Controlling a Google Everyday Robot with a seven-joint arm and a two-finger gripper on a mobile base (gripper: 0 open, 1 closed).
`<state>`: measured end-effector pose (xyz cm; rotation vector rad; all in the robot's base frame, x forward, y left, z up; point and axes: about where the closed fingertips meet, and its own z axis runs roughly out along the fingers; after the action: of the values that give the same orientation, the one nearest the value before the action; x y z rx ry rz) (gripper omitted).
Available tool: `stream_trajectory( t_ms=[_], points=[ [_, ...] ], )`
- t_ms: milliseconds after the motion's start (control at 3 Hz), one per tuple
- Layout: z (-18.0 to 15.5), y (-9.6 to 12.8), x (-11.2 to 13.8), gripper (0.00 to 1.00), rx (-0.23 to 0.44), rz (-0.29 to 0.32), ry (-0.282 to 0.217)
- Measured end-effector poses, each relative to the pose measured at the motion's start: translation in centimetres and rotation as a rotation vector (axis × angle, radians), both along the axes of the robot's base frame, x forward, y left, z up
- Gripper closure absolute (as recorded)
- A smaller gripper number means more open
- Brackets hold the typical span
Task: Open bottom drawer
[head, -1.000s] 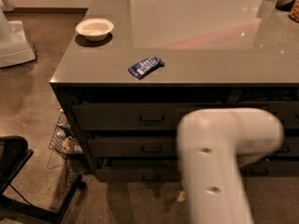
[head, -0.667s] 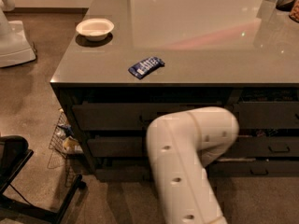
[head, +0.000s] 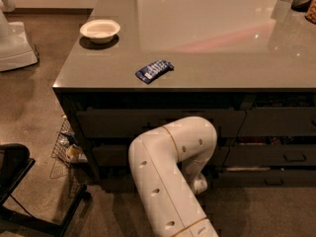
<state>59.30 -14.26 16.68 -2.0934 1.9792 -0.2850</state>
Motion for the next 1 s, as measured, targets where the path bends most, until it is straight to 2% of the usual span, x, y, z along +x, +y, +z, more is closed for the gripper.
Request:
stream_trajectory(
  t_ms=[333, 667, 1000],
  points=[
    [-0.7, -0.3, 0.0, 0.41, -0.027, 0.000, 0.027],
    [1.0, -1.1, -0.9, 0.64, -0.038, -0.031, 0.045],
    [2.2, -1.7, -2.9, 0.88, -0.033, -0.036, 0.075]
  ],
)
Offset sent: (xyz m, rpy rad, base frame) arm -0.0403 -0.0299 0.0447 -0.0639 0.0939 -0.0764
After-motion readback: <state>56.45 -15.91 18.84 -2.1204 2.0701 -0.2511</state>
